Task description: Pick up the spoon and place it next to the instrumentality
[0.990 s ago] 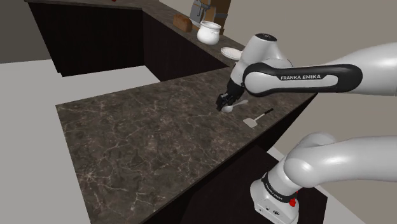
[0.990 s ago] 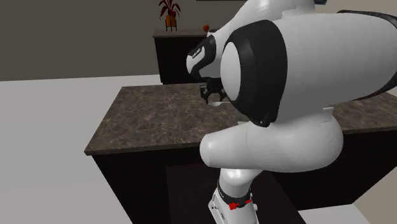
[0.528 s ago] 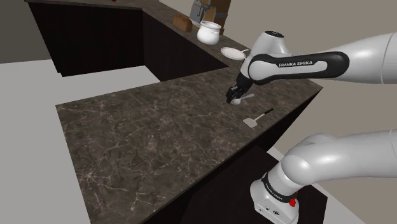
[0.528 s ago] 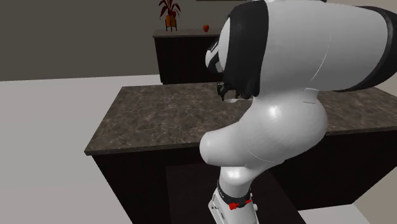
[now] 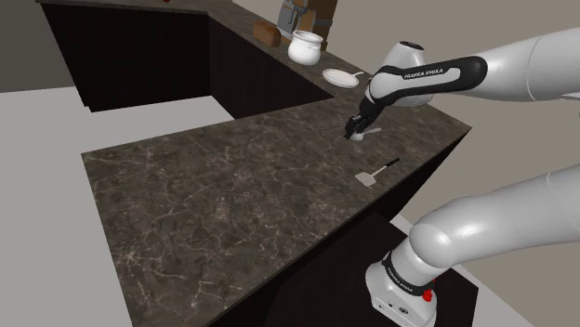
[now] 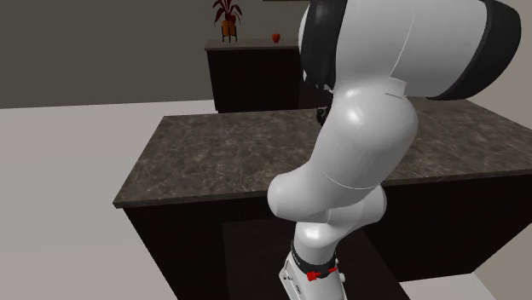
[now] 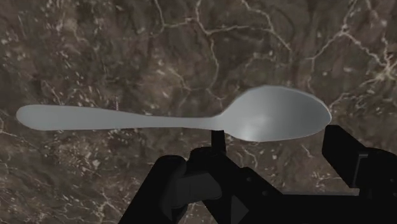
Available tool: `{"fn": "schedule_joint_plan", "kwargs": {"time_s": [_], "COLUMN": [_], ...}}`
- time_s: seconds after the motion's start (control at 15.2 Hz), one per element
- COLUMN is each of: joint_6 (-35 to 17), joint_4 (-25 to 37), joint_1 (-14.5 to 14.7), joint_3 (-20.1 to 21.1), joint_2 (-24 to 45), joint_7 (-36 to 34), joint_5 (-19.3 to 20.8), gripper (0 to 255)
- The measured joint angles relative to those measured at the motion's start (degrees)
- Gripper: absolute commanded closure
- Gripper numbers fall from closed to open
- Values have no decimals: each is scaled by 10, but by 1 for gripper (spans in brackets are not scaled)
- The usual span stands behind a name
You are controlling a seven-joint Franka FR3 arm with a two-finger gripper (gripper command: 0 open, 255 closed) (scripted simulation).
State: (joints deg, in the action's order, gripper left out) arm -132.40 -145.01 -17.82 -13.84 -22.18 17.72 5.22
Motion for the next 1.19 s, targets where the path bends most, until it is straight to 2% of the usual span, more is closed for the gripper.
{"fn": "schedule_joint_plan", "kwargs": {"time_s": [0.26, 1.19], "joint_6": [-14, -126], "joint_4": [29, -13], "joint_1": [-6, 2], "joint_3": [-30, -45], "joint_2": [43, 114], "joint_7": [42, 64], "joint_5": [-7, -29], "gripper": [255, 255]}}
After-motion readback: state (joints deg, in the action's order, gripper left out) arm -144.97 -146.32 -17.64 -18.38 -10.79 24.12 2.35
